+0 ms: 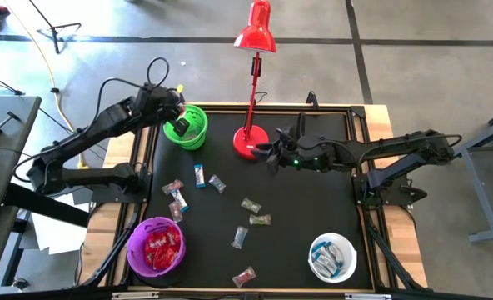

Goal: Sort candy
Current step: Put the red gummy into the green bucket, then put the green gummy into the green bucket

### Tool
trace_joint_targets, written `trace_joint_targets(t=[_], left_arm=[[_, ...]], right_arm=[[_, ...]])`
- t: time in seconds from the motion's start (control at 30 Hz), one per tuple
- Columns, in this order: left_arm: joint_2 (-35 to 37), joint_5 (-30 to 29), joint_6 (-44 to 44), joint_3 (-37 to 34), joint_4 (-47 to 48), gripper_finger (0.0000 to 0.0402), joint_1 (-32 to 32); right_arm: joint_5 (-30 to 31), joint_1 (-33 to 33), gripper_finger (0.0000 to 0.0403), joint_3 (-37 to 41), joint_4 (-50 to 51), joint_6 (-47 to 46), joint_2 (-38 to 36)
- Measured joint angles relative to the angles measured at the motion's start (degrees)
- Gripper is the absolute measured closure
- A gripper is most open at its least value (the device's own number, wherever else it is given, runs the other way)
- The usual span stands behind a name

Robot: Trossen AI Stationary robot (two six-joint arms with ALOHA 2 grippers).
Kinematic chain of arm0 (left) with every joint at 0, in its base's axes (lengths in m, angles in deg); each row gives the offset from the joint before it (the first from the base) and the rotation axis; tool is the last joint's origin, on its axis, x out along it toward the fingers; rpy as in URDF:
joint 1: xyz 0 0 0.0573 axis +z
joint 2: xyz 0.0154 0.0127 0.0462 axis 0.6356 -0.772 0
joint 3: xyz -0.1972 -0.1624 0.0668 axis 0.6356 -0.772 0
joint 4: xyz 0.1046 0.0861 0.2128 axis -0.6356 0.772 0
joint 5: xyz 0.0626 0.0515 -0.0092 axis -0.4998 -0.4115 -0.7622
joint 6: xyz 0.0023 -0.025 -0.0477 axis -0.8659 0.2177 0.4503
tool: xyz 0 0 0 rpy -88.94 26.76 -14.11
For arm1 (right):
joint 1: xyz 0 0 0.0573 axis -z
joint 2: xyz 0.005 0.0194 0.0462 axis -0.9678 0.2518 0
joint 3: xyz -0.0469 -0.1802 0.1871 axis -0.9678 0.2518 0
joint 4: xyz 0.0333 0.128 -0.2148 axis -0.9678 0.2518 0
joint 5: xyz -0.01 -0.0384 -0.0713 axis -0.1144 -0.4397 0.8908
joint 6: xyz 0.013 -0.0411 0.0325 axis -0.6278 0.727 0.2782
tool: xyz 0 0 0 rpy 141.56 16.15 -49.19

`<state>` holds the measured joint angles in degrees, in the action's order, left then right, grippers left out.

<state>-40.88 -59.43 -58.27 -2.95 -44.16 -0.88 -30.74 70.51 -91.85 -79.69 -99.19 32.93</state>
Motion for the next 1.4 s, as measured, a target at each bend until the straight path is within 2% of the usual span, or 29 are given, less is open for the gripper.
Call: trace_joint_targets(t=[0.43,0.67,0.73,0.8,0.97,1.03,1.13,1.23,1.4], left_arm=[[-2.2,8.3,-0.3,0.0,3.6,0.0301,1.5],[-2.2,8.6,-1.0,0.0,4.0,0.0289,1.5],[-1.9,9.8,1.3,0.0,4.0,0.0289,1.5],[-1.3,14.1,4.3,0.0,3.8,0.0289,1.5],[-0.3,31.3,9.9,0.0,1.1,0.0289,0.1],[0.0,34.8,11.7,0.0,-0.6,0.0289,-1.3],[0.0,35.3,14.0,0.0,-2.9,0.0289,-4.1],[0.0,35.3,14.9,0.0,-5.2,0.0289,-6.1],[0.0,35.3,17.3,0.0,-9.0,0.0289,-8.1]], right_arm=[[-0.1,0.0,0.0236,0.0,5.4,0.0,0.0],[-0.3,0.0,0.0236,0.0,12.5,-4.9,0.0],[-0.6,0.0,0.0236,0.0,14.8,-6.9,0.0],[-2.3,0.0,0.0236,0.0,16.9,-9.6,0.0],[-11.4,-0.6,0.0236,0.0,25.3,-19.6,0.4],[-13.3,-1.5,0.0236,0.0,30.1,-22.3,1.6],[-18.9,-2.9,0.0236,0.0,37.0,-24.5,4.6],[-23.8,-3.8,0.0236,0.0,39.6,-20.1,7.9],[-26.3,-4.5,0.0236,0.0,37.1,-2.3,13.4]])
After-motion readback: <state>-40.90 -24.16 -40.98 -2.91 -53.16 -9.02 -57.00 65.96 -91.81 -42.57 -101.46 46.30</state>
